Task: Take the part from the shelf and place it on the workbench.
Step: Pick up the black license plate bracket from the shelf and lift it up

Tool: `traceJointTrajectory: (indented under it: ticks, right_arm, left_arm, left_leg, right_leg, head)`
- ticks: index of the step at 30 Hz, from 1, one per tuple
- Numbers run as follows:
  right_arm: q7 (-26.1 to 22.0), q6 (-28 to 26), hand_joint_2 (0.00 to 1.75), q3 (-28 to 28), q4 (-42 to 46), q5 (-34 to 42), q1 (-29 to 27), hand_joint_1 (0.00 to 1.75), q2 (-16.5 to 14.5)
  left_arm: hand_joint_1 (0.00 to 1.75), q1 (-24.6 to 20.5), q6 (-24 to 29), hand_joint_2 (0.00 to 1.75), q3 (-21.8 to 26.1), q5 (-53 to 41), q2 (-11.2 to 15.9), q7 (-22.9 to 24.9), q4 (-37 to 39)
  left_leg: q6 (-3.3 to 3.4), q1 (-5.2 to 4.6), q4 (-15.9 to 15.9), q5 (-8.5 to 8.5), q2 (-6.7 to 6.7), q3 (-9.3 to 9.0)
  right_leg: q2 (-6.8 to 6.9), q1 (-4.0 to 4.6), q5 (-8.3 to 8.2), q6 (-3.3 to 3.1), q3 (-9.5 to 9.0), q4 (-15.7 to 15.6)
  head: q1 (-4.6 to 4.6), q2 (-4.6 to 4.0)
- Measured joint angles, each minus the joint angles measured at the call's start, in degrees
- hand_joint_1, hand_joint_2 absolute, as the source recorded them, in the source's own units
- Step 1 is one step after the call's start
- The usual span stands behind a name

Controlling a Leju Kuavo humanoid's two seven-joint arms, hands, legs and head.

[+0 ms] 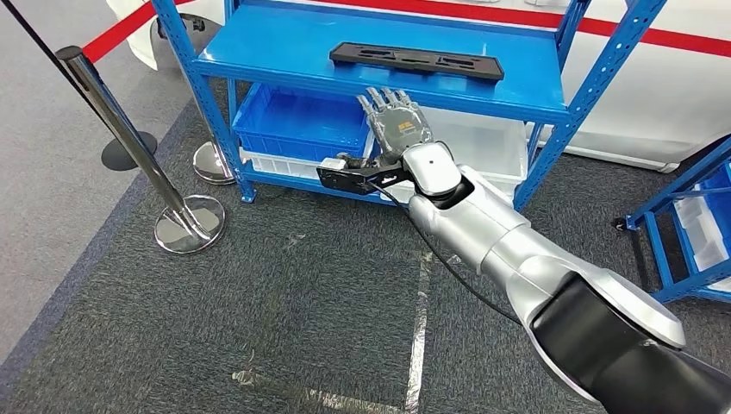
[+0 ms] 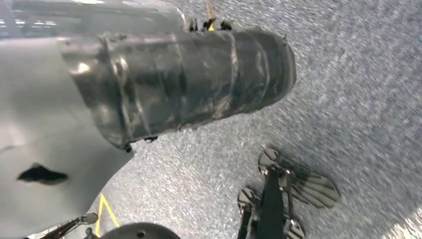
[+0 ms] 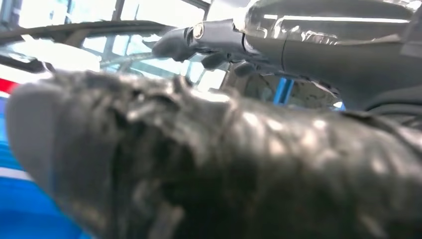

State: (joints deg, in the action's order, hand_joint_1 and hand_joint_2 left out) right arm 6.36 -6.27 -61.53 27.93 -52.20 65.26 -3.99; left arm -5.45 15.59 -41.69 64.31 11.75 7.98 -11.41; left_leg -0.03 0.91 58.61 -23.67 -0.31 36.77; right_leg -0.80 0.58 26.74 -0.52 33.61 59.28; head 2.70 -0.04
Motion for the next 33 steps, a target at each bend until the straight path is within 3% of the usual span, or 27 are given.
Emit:
traceJointTrajectory:
  ticks: [2, 5, 6, 7, 8, 9, 11, 12, 15, 17, 20, 21, 22, 23, 25, 27, 31, 33]
  right_arm:
    - [0.0, 0.0, 0.0, 0.2, 0.0, 0.0, 0.2, 0.0, 0.3]
    - [0.1, 0.1, 0.0, 0.3, 0.0, 0.0, 0.3, 0.0, 0.7]
    - [0.1, 0.1, 0.0, 0.3, 0.0, 0.0, 0.2, 0.0, 0.9]
    - [0.1, 0.2, 0.0, 0.3, 0.0, 0.0, 0.1, 0.0, 1.1]
    - [0.1, 0.4, 0.0, 0.3, 0.0, 0.1, 0.1, 0.0, 1.4]
    - [0.1, 0.5, 0.0, 0.4, 0.0, 0.1, 0.1, 0.0, 1.6]
    - [0.2, 0.8, 0.0, 0.5, 0.0, 0.2, 0.3, 0.0, 2.0]
    - [0.2, 0.9, 0.0, 0.6, 0.0, 0.2, 0.4, 0.0, 2.1]
    - [0.2, 1.0, 0.0, 0.8, 0.0, 0.3, 0.4, 0.0, 2.5]
    - [0.3, 1.0, 0.0, 0.9, 0.0, 0.4, 0.5, 0.0, 2.7]
    - [0.3, 1.0, 0.0, 0.9, 0.0, 0.4, 0.4, 0.0, 2.8]
    - [0.3, 1.1, 0.0, 0.9, 0.0, 0.4, 0.3, 0.0, 2.9]
    - [0.3, 1.1, 0.0, 0.9, 0.0, 0.4, 0.2, 0.0, 2.9]
    - [0.3, 1.2, 0.0, 0.9, 0.0, 0.4, 0.2, 0.0, 3.0]
    - [0.3, 1.3, 0.0, 0.9, 0.0, 0.4, 0.2, 0.0, 3.0]
    - [0.3, 1.6, 0.0, 1.0, 0.0, 0.3, 0.3, 0.0, 3.1]
    - [0.2, 1.9, 0.0, 1.2, 0.0, 0.1, 0.4, 0.0, 3.4]
    - [0.2, 1.9, 0.0, 1.2, 0.0, 0.0, 0.5, 0.0, 3.7]
  left_arm:
    - [0.0, 0.1, 0.0, 0.0, -0.1, 0.0, 0.0, 0.0, 0.0]
    - [0.0, 0.1, 0.0, 0.0, -0.2, -0.1, 0.0, 0.0, 0.0]
    - [0.0, 0.1, 0.0, 0.0, -0.2, -0.1, 0.0, 0.0, 0.0]
    - [0.0, 0.1, -0.1, 0.0, -0.3, 0.0, 0.0, -0.1, 0.0]
    - [0.0, 0.1, -0.1, 0.0, -0.3, 0.0, 0.0, -0.1, 0.0]
    - [0.0, 0.1, -0.1, 0.0, -0.4, 0.0, 0.0, -0.1, 0.0]
    - [0.0, 0.1, -0.1, 0.0, -0.5, 0.0, 0.0, 0.0, 0.0]
    - [0.0, 0.0, 0.0, 0.0, -0.6, 0.0, 0.0, 0.0, 0.0]
    - [0.0, 0.1, 0.1, 0.0, -0.6, 0.0, 0.0, 0.1, 0.0]
    - [0.0, 0.1, 0.2, 0.0, -0.6, 0.1, 0.1, 0.2, 0.0]
    - [0.0, 0.0, 0.2, 0.0, -0.7, 0.1, 0.1, 0.2, 0.0]
    - [0.0, 0.0, 0.2, 0.0, -0.7, 0.1, 0.1, 0.2, 0.0]
    - [0.0, 0.1, 0.1, 0.0, -0.7, 0.1, 0.1, 0.2, 0.0]
    - [0.0, 0.1, 0.1, 0.0, -0.7, 0.1, 0.1, 0.2, 0.0]
    - [0.0, 0.1, -0.1, 0.0, -0.7, 0.1, 0.2, 0.1, 0.0]
    - [0.0, 0.0, -0.2, 0.0, -0.7, 0.1, 0.3, -0.1, 0.0]
    - [0.0, -0.1, -0.3, 0.0, -0.7, 0.1, 0.3, -0.3, 0.0]
    - [0.0, -0.1, -0.1, 0.0, -0.7, 0.1, 0.3, -0.3, 0.0]
  left_leg:
    - [0.44, 0.3, -0.5, 0.0, 0.07, -0.62]
    - [0.9, 0.34, -0.6, -0.19, 0.06, -0.95]
    - [0.96, 0.35, -0.5, -0.26, 0.04, -0.98]
    - [0.94, 0.38, -0.4, -0.36, 0.02, -1.01]
    - [0.86, 0.42, -0.3, -0.5, -0.02, -1.08]
    - [0.71, 0.48, -0.1, -0.68, -0.06, -1.13]
    - [0.2, 0.34, 0.3, -0.99, -0.13, -1.02]
    - [-0.1, 0.27, 0.4, -1.01, -0.14, -0.93]
    - [-0.98, 0.32, 0.1, -0.94, -0.14, -0.87]
    - [-1.45, 0.37, 2.0, -2.44, -0.02, -0.07]
    - [-1.85, 0.38, 12.6, -7.49, 0.09, 4.74]
    - [-1.87, 0.38, 15.6, -8.32, 0.09, 6.19]
    - [-1.78, 0.37, 16.2, -7.92, 0.09, 6.56]
    - [-1.59, 0.34, 14.7, -6.55, 0.09, 5.86]
    - [-0.91, 0.11, 6.9, -2.88, 0.09, 1.92]
    - [-0.29, -0.28, 1.1, -1.34, 0.07, -1.02]
    - [0.35, -0.23, -0.4, -1.24, 0.09, -1.73]
    - [0.82, 0.13, -0.9, -1.07, 0.19, -2.12]
  right_leg:
    - [0.1, 0.0, 1.58, 0.63, 0.95, 2.5]
    - [0.23, -0.39, 5.82, 1.25, 6.66, 13.4]
    - [0.25, -0.55, 5.98, 1.34, 8.12, 15.5]
    - [0.27, -0.67, 4.88, 1.36, 8.4, 15.2]
    - [0.3, -0.8, 2.86, 1.32, 7.6, 12.7]
    - [0.32, -0.9, 0.57, 1.22, 6.03, 8.8]
    - [0.27, -0.87, -1.97, 0.94, 2.99, 2.2]
    - [0.21, -0.77, -2.18, 0.76, 2.33, 0.7]
    - [0.13, -0.7, -2.21, -0.07, 2.13, 0.1]
    - [0.17, -0.96, -2.49, -0.71, 1.89, -0.3]
    - [0.16, -0.83, -2.54, -1.19, 1.84, -0.4]
    - [0.15, -0.69, -2.5, -1.28, 1.85, -0.4]
    - [0.13, -0.57, -2.46, -1.34, 1.83, -0.3]
    - [0.11, -0.45, -2.4, -1.38, 1.78, -0.3]
    - [0.06, -0.23, -2.26, -1.35, 1.61, -0.2]
    - [0.05, -0.04, -2.18, -1.08, 1.67, -0.2]
    - [0.09, 0.06, -1.81, -0.08, 1.83, -0.1]
    - [0.17, 0.0, 0.44, 0.54, 3.46, 3.6]
  head:
    - [-0.09, 0.0]
    - [-0.17, 0.0]
    - [-0.19, 0.0]
    - [-0.18, 0.0]
    - [-0.19, 0.0]
    - [-0.2, 0.0]
    - [-0.16, 0.0]
    - [-0.1, 0.0]
    - [-0.04, 0.0]
    - [0.09, 0.0]
    - [0.25, 0.0]
    - [0.25, 0.0]
    - [0.25, 0.0]
    - [0.25, 0.0]
    - [0.24, 0.0]
    - [0.21, 0.0]
    - [0.15, 0.0]
    - [0.08, 0.0]
